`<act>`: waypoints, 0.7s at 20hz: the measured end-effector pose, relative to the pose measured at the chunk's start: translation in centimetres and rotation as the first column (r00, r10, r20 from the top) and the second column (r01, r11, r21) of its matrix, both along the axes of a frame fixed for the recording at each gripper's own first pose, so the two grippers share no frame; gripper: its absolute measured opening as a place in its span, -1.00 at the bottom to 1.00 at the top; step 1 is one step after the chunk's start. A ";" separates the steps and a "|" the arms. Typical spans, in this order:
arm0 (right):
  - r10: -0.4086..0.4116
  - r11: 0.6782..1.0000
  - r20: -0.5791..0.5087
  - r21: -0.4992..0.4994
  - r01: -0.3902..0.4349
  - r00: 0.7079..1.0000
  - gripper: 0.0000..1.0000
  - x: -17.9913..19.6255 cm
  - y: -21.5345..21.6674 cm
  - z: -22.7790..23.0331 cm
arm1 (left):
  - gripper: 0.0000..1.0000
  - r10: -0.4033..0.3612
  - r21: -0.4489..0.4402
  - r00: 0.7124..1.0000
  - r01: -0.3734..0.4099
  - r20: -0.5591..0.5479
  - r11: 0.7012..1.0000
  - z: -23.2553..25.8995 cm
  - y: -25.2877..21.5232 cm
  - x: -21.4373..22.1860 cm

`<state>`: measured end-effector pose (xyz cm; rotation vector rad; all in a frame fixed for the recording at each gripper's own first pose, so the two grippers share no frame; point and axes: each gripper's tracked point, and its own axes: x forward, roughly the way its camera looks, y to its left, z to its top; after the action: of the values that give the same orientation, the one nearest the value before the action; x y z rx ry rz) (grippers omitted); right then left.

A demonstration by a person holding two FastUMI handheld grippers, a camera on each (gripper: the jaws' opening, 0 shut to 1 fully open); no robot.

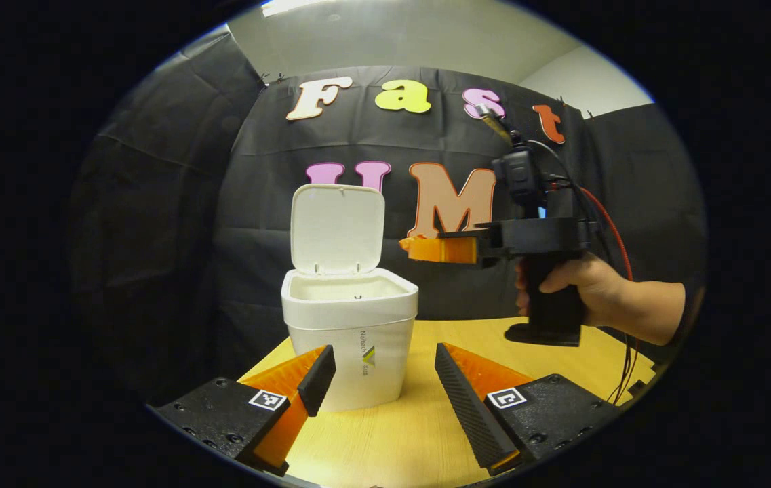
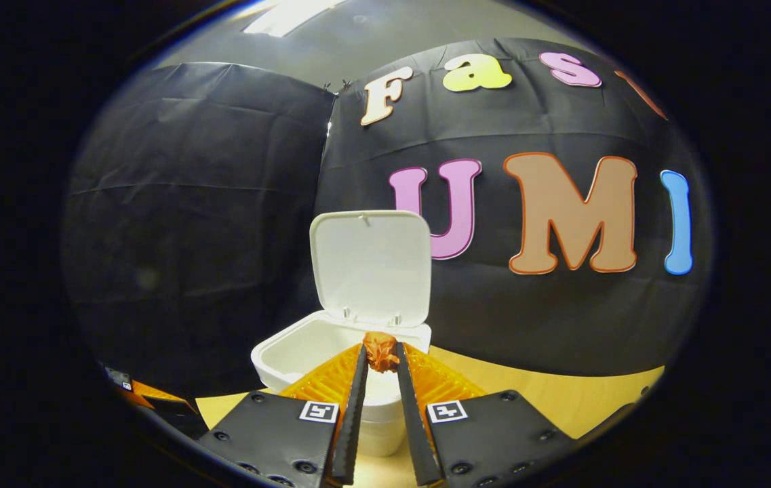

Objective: Press the lid of the desktop garbage bin to open it, pick up the crumpled paper on the desktop and throw it into the bin, then pick up the pop can on the desktop and drop it into the bin, and finally close the garbage bin lid.

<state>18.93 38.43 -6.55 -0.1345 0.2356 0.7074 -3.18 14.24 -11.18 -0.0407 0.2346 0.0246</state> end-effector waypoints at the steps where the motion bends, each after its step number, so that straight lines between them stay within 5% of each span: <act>1: 0.001 1.000 -0.014 -0.015 -0.001 1.000 -0.33 0.5 0.9 -0.9 | 0.83 0.005 -0.002 1.000 -0.005 -0.004 1.000 -0.2 0.3 0.0; 6: -0.026 0.996 -0.088 -0.089 0.018 0.996 -0.15 2.1 3.4 -5.1 | 0.84 0.011 -0.010 1.000 -0.011 -0.019 1.000 -0.9 1.7 0.4; 7: -0.028 0.995 -0.086 -0.095 0.020 0.996 0.07 2.2 3.6 -5.4 | 0.84 0.008 -0.008 1.000 -0.009 -0.020 1.000 -1.0 1.7 0.5; 8: -0.032 0.995 -0.080 -0.096 0.024 0.996 0.12 2.2 3.6 -5.3 | 0.84 0.004 -0.005 1.000 -0.004 -0.021 1.000 -1.1 1.7 0.5; 9: -0.035 0.995 -0.062 -0.092 0.029 0.997 0.45 2.3 3.3 -4.9 | 0.84 -0.002 -0.002 1.000 0.002 -0.019 1.000 -1.2 1.6 0.5; 14: -0.076 0.997 0.062 -0.016 0.077 0.995 0.61 1.8 -0.1 -0.1 | 0.84 -0.045 0.002 0.999 0.045 -0.013 0.999 -1.3 0.5 1.6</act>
<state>20.78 38.31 -6.62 -0.1634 0.1879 0.6237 -1.54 14.78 -12.44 -0.0334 0.2488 -0.0202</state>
